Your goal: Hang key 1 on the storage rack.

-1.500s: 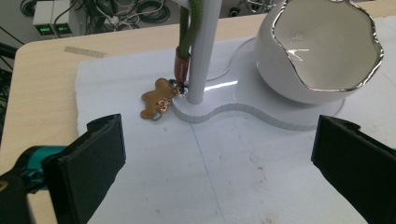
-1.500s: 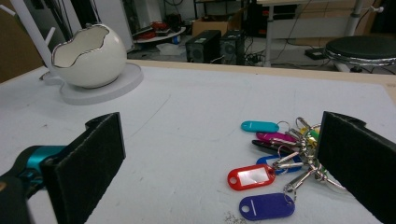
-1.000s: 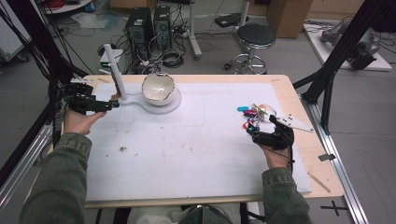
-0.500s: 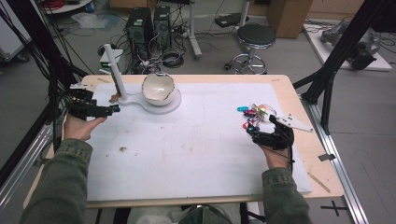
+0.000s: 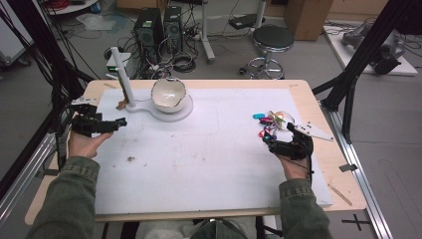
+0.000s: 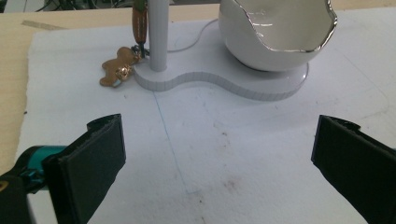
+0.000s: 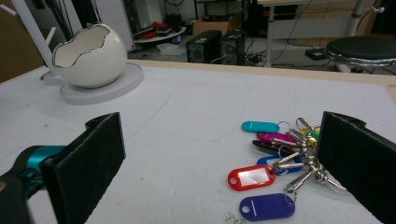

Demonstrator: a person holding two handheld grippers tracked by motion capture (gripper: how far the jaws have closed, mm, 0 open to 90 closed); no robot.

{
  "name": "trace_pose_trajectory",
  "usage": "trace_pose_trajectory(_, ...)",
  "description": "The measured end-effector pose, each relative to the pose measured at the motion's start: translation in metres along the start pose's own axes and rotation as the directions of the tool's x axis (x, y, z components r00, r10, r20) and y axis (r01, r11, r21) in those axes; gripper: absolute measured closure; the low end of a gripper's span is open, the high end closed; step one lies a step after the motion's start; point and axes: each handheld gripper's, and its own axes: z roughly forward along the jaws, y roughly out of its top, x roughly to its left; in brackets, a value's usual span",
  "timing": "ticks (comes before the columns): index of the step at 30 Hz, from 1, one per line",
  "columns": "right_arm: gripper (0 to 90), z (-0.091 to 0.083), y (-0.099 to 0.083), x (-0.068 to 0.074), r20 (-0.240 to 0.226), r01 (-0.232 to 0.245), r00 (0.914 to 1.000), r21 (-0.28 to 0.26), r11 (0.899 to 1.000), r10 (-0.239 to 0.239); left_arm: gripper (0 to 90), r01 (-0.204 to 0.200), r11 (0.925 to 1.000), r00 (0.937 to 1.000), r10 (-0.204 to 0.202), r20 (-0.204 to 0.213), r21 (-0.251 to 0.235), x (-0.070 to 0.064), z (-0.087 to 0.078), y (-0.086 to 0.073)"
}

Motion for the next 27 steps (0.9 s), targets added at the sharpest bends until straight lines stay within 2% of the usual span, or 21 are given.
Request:
trace_pose_trajectory(3,0.5,0.000,0.000,0.000,-0.001,0.000,1.0000,-0.001,1.000,0.000,3.4,-0.003,1.0000,1.0000,0.003,-0.002,-0.005,-0.002,-0.002,-0.004)
trace_pose_trajectory(7,0.5,0.000,0.000,0.001,-0.002,-0.004,1.0000,0.002,1.000,0.004,3.4,-0.034,0.9994,0.9992,0.034,-0.019,-0.003,-0.009,-0.005,-0.008)
trace_pose_trajectory(17,0.5,0.000,0.000,0.000,0.000,0.003,1.0000,-0.001,1.000,-0.003,3.4,-0.066,0.9978,0.9976,0.065,-0.022,-0.005,-0.019,-0.009,-0.020)
trace_pose_trajectory(27,0.5,0.000,0.000,0.001,0.001,-0.001,1.0000,0.004,1.000,0.001,3.4,-0.074,0.9972,0.9966,0.074,-0.036,0.004,-0.022,-0.010,-0.034)
